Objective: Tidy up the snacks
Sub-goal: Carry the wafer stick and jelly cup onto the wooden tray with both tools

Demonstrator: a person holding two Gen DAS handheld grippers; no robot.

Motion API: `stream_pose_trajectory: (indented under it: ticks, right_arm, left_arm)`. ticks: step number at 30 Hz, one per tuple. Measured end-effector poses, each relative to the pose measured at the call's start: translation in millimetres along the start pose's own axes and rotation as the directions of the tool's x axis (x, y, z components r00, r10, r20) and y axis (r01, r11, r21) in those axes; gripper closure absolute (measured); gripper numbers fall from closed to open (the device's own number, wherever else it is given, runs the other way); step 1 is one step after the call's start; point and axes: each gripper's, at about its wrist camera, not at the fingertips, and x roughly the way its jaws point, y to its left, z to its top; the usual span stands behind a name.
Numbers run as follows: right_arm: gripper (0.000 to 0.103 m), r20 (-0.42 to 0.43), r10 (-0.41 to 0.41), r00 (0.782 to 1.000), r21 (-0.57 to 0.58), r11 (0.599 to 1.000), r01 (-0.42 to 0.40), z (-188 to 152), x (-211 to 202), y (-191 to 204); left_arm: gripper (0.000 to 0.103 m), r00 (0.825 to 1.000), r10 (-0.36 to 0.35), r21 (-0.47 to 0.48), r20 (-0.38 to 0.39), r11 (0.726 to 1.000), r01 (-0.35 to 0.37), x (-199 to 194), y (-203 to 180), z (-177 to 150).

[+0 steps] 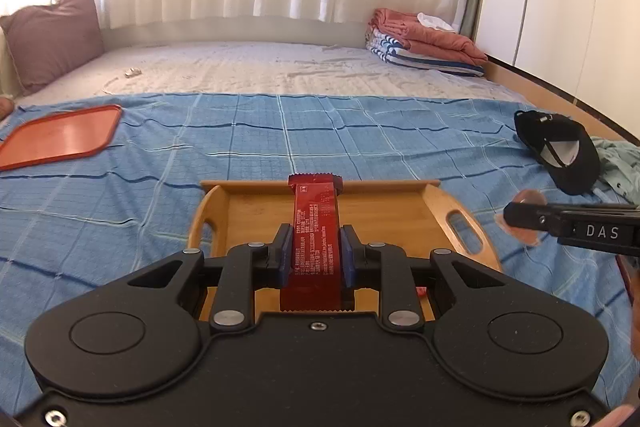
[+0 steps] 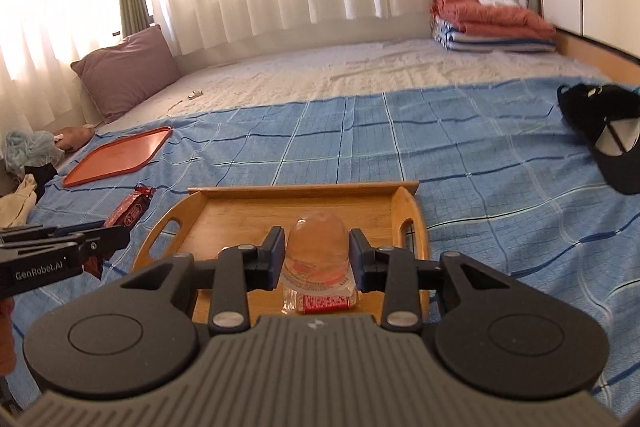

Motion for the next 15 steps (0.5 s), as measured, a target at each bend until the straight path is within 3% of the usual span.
stream_pose_trajectory:
  ticks: [15]
  right_arm:
    - [0.065, -0.182, 0.011, 0.983, 0.099, 0.995, 0.007, -2, 120, -17]
  left_arm:
    - [0.079, 0.993, 0.041, -0.046, -0.113, 0.998, -0.047, 134, 19, 3]
